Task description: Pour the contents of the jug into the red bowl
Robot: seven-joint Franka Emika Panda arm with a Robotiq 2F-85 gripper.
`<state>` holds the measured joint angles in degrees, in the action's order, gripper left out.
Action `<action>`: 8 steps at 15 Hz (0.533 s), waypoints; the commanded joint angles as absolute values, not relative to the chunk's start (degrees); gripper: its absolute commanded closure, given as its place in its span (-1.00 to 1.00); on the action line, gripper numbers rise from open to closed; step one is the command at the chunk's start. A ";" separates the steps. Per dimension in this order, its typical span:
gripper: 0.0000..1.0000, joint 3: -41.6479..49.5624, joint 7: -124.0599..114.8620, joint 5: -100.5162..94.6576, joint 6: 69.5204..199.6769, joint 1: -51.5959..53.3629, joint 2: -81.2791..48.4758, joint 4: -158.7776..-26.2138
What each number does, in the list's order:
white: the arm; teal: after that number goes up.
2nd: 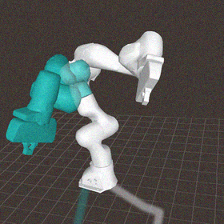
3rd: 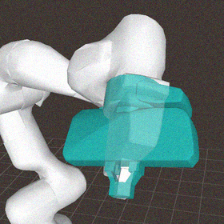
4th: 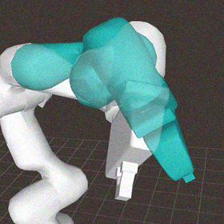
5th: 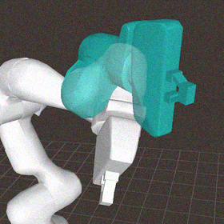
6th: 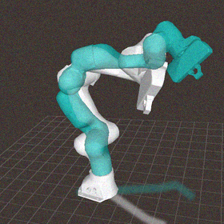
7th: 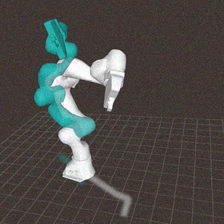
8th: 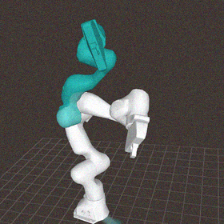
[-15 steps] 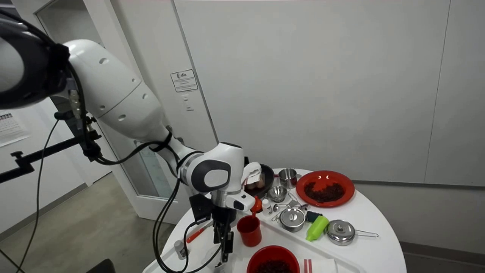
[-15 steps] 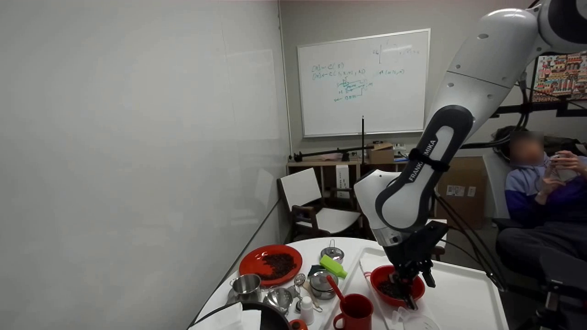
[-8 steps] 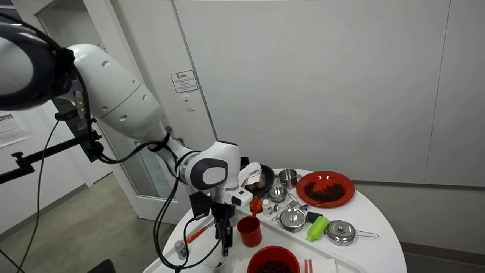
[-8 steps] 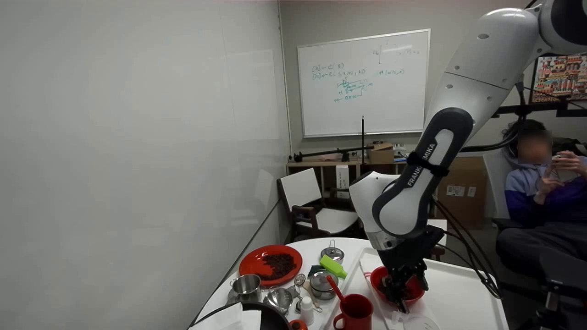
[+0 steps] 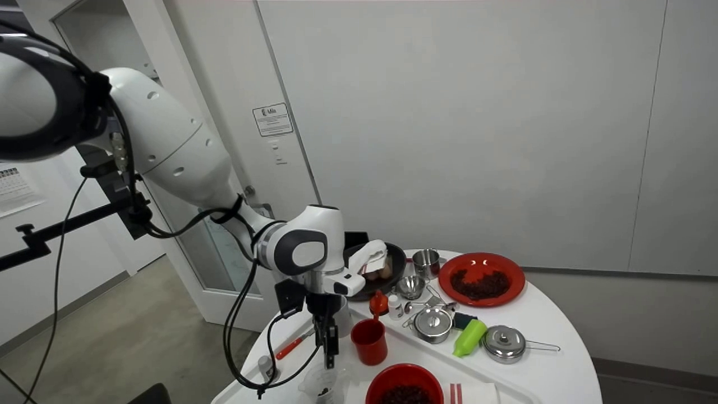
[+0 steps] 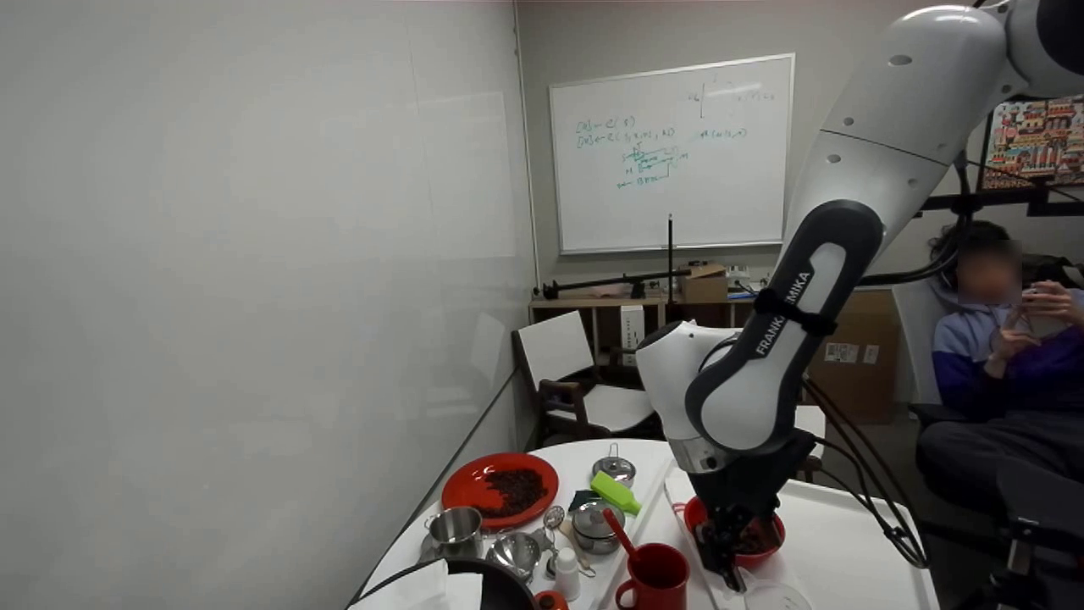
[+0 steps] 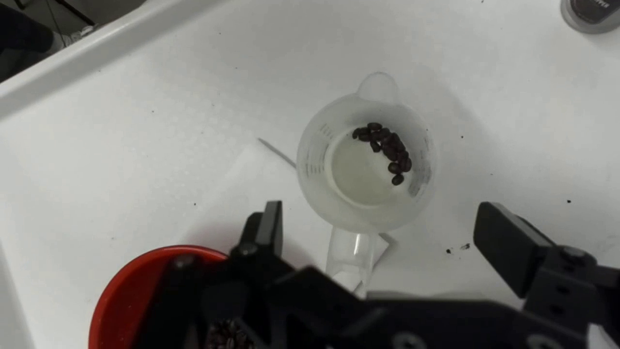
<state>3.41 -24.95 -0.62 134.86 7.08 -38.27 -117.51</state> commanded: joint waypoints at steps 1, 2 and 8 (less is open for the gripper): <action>-1.00 6.10 -28.86 -1.08 139.78 9.15 -38.70 -119.40; -1.00 6.68 -30.16 -0.75 141.53 9.47 -39.25 -119.66; -1.00 9.23 -35.13 0.60 153.11 10.65 -42.77 -120.87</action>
